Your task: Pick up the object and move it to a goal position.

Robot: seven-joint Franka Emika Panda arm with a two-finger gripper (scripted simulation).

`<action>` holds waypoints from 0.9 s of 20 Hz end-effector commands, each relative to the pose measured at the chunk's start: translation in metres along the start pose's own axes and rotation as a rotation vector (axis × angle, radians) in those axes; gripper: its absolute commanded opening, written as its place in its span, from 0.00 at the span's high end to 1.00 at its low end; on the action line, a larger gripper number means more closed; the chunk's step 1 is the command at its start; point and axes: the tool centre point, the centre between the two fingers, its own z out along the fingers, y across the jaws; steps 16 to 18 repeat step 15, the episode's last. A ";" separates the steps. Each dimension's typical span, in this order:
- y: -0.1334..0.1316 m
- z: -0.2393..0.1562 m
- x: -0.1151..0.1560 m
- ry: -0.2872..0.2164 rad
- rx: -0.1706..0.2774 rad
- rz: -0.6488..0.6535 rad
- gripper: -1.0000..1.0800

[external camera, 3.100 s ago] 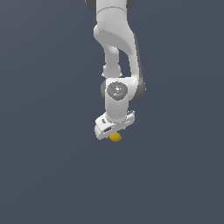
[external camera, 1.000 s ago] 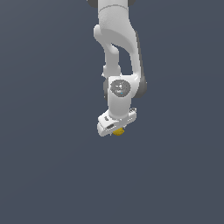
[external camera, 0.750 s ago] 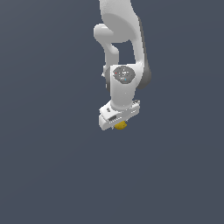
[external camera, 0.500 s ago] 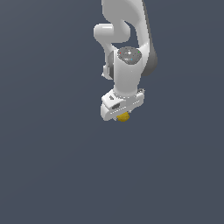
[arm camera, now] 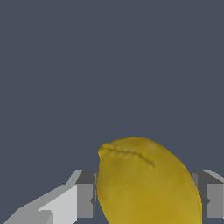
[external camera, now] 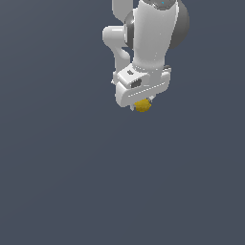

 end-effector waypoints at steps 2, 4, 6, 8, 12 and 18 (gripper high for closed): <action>-0.009 -0.030 -0.003 0.000 0.000 0.000 1.00; -0.013 -0.044 -0.004 0.000 0.001 0.000 1.00; -0.016 -0.055 -0.005 0.000 0.001 0.000 1.00; -0.019 -0.064 -0.005 0.000 0.001 0.000 1.00; -0.021 -0.075 -0.006 0.000 0.001 0.001 1.00; -0.022 -0.078 -0.006 0.000 0.001 0.001 1.00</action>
